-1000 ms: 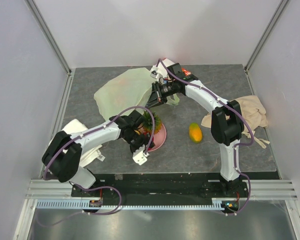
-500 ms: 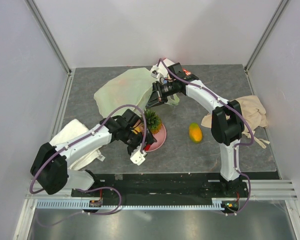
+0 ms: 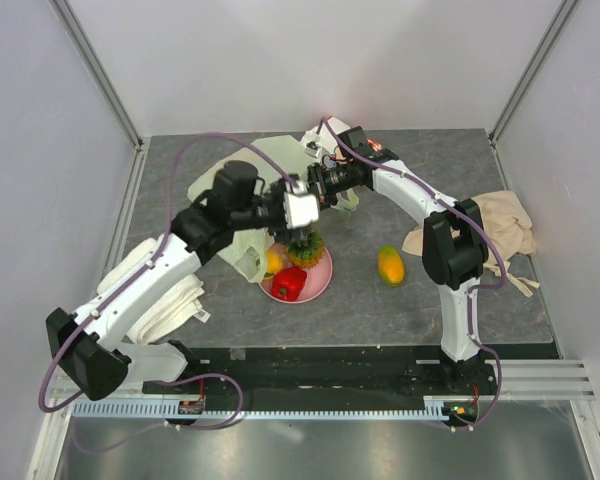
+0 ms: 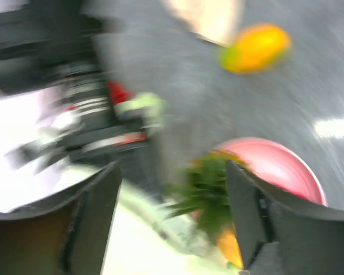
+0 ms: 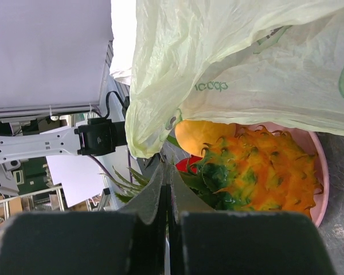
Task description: Take the fake fruits out of the plastic bag
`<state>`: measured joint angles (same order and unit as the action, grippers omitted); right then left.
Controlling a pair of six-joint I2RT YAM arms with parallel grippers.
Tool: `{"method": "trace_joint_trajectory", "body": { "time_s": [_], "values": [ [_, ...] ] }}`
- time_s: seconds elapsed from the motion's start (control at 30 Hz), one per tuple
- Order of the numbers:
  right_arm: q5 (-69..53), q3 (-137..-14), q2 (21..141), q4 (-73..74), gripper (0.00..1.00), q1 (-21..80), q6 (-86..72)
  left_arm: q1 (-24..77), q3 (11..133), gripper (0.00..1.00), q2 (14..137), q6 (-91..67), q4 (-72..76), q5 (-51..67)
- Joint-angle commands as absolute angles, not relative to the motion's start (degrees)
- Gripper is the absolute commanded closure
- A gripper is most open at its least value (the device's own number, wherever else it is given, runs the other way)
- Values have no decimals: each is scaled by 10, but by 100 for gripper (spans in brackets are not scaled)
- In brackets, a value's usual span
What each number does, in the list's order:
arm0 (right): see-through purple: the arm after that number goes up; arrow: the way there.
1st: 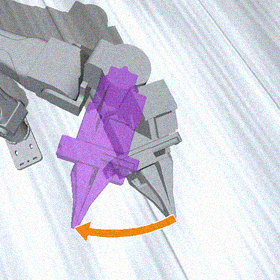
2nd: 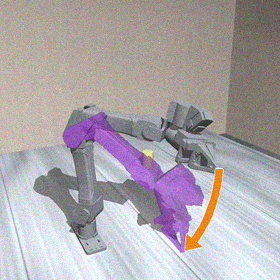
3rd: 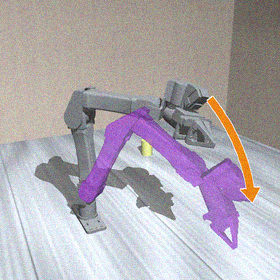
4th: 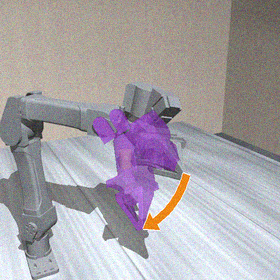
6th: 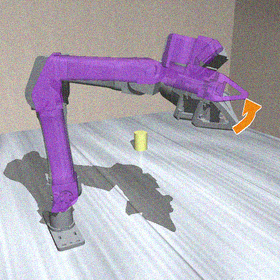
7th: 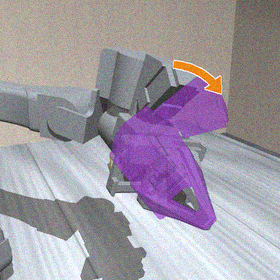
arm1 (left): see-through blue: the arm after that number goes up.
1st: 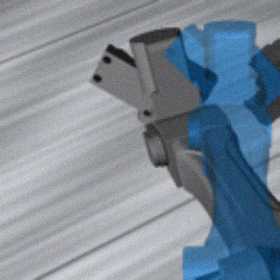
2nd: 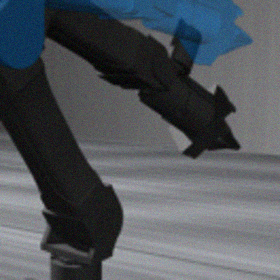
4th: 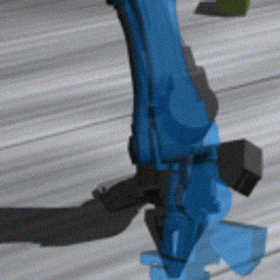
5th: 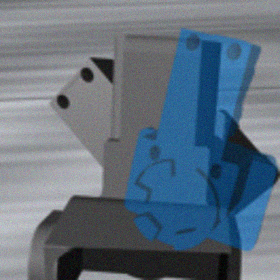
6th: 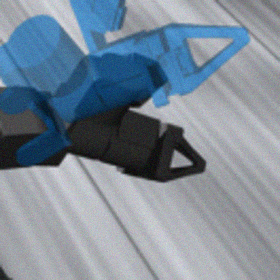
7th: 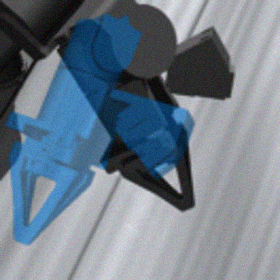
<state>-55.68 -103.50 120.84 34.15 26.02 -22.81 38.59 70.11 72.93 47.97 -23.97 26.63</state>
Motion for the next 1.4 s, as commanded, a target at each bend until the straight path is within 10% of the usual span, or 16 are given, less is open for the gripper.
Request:
{"method": "trace_joint_trajectory", "body": {
  "time_s": [0.0, 0.47, 0.9, 1.03, 1.13, 1.2, 1.3, 1.37],
  "values": [
    [-564, -1031, 1215, 336, 100, 255, -232, 323, 759, 34, 747, 245, -232, 215],
    [-570, -1016, 1216, 333, 100, 249, -234, 249, 767, 11, 808, 137, -372, 361],
    [-570, -1018, 1221, 330, 100, 249, -240, 250, 748, 38, 851, 155, -382, 369],
    [-570, -1017, 1219, 330, 86, 249, -239, 250, 761, 60, 878, 152, -380, 369],
    [-561, -1018, 1216, 330, 71, 247, -237, 250, 769, 95, 892, 146, -374, 367],
    [-557, -1020, 1213, 331, 58, 241, -236, 250, 770, 98, 893, 142, -371, 365],
    [-555, -1034, 1207, 335, 2, 224, -225, 249, 766, 98, 884, 141, -367, 362],
    [-545, -1047, 1200, 341, 2, 198, -211, 249, 763, 98, 879, 140, -365, 362]
  ]
}}
